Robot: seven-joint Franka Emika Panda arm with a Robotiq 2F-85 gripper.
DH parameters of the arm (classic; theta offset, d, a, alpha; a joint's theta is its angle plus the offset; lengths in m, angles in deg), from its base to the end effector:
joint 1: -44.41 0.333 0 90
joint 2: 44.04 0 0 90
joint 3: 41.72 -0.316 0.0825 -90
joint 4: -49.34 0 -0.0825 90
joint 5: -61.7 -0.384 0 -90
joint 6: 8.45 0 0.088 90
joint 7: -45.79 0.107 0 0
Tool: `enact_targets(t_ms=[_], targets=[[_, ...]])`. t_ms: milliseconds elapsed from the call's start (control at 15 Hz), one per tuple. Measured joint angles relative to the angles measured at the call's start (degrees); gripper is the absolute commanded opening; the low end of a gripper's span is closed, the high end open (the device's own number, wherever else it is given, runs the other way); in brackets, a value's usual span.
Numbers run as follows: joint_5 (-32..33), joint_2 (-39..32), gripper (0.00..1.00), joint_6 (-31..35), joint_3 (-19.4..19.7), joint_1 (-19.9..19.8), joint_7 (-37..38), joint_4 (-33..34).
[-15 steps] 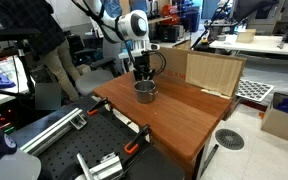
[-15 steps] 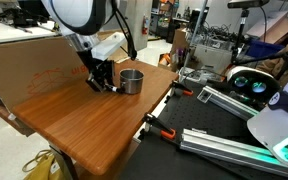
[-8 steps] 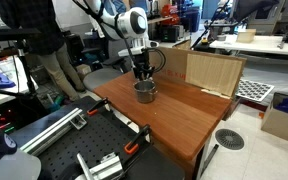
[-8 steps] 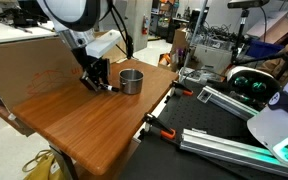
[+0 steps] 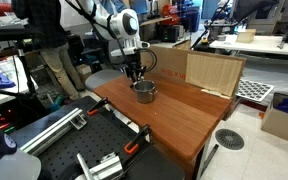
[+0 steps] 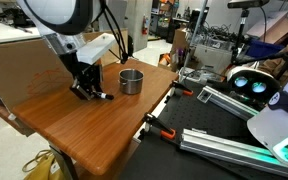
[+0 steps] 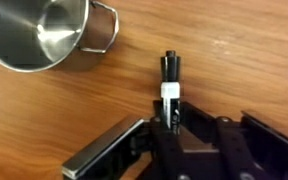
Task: Put the marker in the silver pot
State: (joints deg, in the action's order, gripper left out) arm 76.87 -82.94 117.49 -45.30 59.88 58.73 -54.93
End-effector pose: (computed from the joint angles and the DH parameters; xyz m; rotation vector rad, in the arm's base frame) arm 0.5821 0.1903 0.1420 2.8670 0.4137 -0.3543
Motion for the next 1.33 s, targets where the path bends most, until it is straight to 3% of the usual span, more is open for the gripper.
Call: enact_targets(t_ms=[533,933,1333], targets=[[-0.03,7.84,0.06,5.71,-1.12,0.05,-0.09,-5.88],[-0.03,19.92,0.06,11.22,-0.96,-1.04,-0.09,-18.36],[-0.03,31.16,0.06,26.3,0.97,-5.51,-0.07,-33.27]])
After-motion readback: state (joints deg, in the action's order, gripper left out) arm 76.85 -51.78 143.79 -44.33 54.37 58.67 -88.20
